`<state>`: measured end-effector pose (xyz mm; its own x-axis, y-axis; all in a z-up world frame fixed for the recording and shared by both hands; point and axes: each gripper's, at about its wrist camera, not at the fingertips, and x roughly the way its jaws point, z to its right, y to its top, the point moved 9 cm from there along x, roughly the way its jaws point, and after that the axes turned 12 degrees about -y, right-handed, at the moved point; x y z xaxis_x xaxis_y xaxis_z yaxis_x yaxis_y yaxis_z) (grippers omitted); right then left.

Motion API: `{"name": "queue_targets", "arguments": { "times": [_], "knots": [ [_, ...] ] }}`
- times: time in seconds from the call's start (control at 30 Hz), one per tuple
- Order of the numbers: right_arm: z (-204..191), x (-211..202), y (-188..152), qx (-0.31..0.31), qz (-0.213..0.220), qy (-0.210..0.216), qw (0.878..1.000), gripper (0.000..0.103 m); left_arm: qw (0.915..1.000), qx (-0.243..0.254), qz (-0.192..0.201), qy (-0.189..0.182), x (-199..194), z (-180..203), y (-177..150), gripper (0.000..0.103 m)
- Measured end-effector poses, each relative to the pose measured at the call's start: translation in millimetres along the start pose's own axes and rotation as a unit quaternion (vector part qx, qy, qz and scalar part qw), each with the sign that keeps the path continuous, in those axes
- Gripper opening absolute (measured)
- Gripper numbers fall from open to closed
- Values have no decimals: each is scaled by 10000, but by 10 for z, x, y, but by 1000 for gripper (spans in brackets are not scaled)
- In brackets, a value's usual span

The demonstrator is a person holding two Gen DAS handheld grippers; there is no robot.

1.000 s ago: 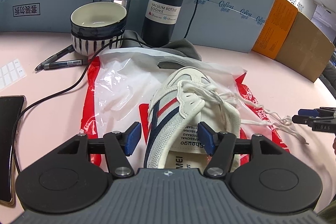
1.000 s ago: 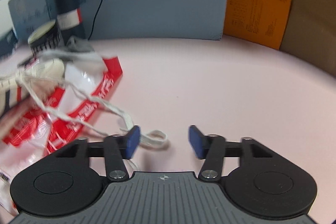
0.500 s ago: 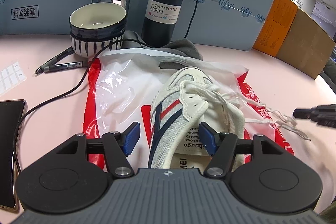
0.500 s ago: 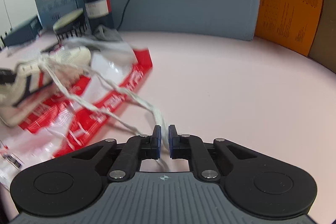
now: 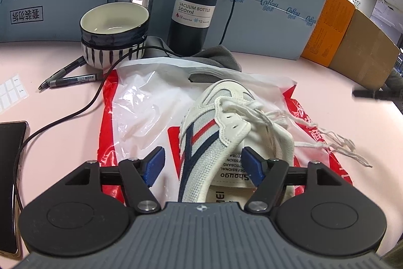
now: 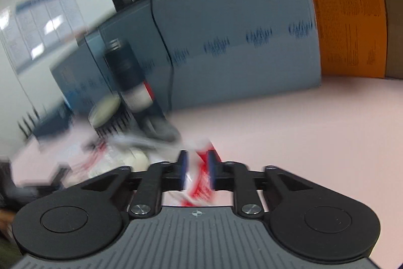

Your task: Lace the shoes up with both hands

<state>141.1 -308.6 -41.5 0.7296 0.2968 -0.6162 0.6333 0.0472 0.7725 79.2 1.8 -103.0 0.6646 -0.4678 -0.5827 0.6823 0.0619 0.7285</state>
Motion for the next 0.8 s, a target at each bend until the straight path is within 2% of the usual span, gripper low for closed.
{"name": "queue_targets", "arguments": {
  "times": [0.07,0.17,0.37,0.43,0.47,0.5,0.63,0.8],
  "knots": [
    [27,65,-168,-567,-259,-199,9979,24,10000,-16,4,16,3,-8,1,65],
    [115,106,-428,-970,-550,-449,9927,24,10000,-41,11,40,7,-19,3,65],
    [260,164,-811,-935,-753,-574,9911,24,10000,-6,-30,40,24,-1,-9,67],
    [283,188,-894,-860,-754,-556,9919,20,10000,15,-27,44,18,1,-7,67],
    [284,188,-902,-768,-736,-530,9929,5,10000,29,-24,49,14,4,-5,67],
    [284,189,-910,-675,-718,-503,9939,3,10000,44,-21,54,10,7,-3,68],
    [136,65,-684,-257,-321,-177,9990,2,10000,58,-29,73,9,10,-1,69],
    [-333,-87,-214,-110,213,539,9983,3,9999,92,-32,45,16,22,-1,69]
  ]
}}
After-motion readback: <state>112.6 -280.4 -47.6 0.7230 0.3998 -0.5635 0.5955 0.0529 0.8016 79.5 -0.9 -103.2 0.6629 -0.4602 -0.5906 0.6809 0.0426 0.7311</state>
